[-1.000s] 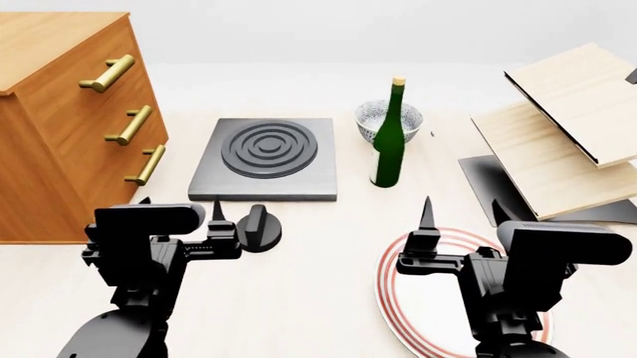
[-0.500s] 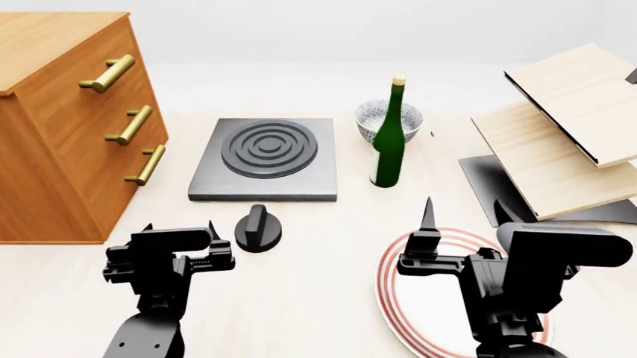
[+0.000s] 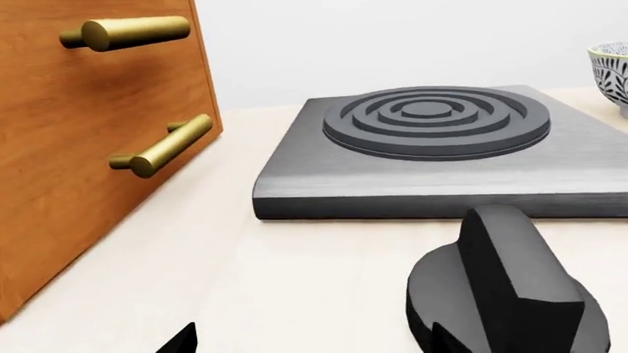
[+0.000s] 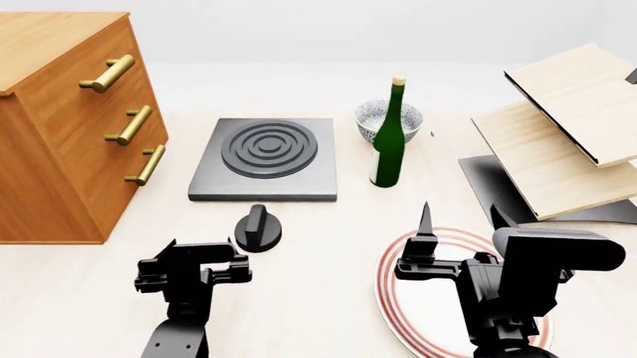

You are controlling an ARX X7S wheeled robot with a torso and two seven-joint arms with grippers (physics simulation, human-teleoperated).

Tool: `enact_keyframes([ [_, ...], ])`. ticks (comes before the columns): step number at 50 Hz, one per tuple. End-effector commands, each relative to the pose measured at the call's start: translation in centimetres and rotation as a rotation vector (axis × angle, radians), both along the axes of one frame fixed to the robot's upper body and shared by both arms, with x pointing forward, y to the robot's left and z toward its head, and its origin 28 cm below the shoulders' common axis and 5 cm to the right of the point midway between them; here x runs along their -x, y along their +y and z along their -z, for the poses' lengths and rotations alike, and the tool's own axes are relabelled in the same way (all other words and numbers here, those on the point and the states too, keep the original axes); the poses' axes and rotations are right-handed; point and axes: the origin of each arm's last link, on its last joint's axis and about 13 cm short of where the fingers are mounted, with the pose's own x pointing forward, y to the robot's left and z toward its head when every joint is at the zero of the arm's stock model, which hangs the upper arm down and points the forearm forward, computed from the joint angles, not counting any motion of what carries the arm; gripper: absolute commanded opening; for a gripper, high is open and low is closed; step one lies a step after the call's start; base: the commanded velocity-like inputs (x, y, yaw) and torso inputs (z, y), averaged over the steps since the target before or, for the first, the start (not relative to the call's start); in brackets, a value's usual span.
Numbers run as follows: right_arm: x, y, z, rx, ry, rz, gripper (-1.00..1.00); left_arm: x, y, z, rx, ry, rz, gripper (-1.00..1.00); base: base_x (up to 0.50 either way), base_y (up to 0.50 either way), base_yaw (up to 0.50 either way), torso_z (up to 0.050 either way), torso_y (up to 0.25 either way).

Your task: Turn on the stove.

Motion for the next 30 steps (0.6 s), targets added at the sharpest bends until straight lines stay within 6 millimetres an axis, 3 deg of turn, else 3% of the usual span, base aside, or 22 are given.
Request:
enact_keyframes([
  [1, 0.1, -0.1, 0.4, -0.001, 0.005, 0.001, 1.0, -1.5, -1.7, 0.4, 0.004, -0.002, 0.045, 1.0, 0.0, 0.0, 0.0, 0.0, 0.0],
  [8, 0.1, -0.2, 0.7, -0.002, 0.01, 0.004, 1.0, -3.0, -3.7, 0.0, -0.012, -0.019, 0.113, 1.0, 0.0, 0.0, 0.0, 0.0, 0.0],
  [10, 0.7, -1.0, 0.8, 0.004, -0.039, 0.059, 1.0, 4.8, -7.0, 4.8, 0.078, 0.307, 0.419, 1.0, 0.0, 0.0, 0.0, 0.0, 0.0],
  [12, 0.7, -1.0, 0.9, 0.008, -0.042, 0.064, 1.0, 4.3, -7.3, 1.2, 0.098, 0.333, 0.433, 1.0, 0.0, 0.0, 0.0, 0.0, 0.0],
  [15, 0.6, -1.0, 1.0, 0.009, -0.036, 0.065, 1.0, 3.9, -7.6, -6.9, 0.126, -0.033, 0.487, 1.0, 0.0, 0.0, 0.0, 0.0, 0.0],
  [16, 0.6, -1.0, 1.0, 0.01, -0.037, 0.065, 1.0, 4.2, -7.5, -8.0, 0.136, -0.078, 0.491, 1.0, 0.0, 0.0, 0.0, 0.0, 0.0],
  [30, 0.6, -0.8, 0.9, 0.013, -0.037, 0.057, 1.0, 8.1, -4.4, -12.9, 0.189, -0.142, 0.441, 1.0, 0.0, 0.0, 0.0, 0.0, 0.0],
])
